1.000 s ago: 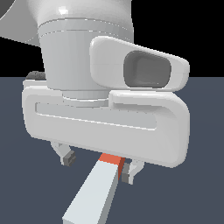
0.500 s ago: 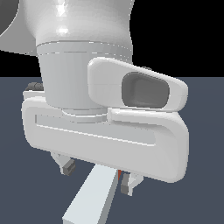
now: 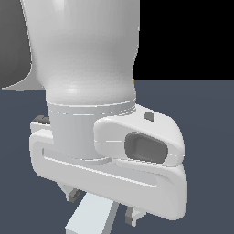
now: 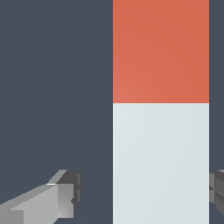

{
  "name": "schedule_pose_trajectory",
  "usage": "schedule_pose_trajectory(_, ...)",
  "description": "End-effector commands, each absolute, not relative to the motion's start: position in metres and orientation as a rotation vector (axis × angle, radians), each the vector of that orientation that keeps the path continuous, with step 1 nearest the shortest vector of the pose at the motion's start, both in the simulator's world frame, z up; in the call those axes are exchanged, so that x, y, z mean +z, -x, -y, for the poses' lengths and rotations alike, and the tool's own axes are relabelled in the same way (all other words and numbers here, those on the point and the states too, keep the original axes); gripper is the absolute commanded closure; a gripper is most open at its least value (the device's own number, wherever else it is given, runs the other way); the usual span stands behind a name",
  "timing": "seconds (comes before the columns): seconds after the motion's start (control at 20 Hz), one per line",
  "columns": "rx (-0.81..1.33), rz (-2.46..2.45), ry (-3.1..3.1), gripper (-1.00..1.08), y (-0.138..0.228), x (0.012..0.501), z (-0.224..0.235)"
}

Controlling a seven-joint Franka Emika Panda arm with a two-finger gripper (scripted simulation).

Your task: Insert the peg into the horizontal hole in a box.

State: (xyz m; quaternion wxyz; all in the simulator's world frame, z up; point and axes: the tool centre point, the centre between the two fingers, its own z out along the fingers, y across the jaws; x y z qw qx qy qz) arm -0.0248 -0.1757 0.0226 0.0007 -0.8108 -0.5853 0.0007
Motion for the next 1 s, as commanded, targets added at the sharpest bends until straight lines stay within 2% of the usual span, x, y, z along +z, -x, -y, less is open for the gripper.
schedule_pose_trajectory(0.0,0.0,1.839,2.547,-0.92,0.024,0.021,0.176)
schedule_pose_trajectory(0.05,0.0,1.839,2.547,1.08,0.024,0.021,0.176)
schedule_pose_trajectory(0.65,0.0,1.84,2.546,1.08,0.024,0.021,0.174)
schedule_pose_trajectory(0.95,0.0,1.86,2.532,1.08,0.025,0.028,0.148)
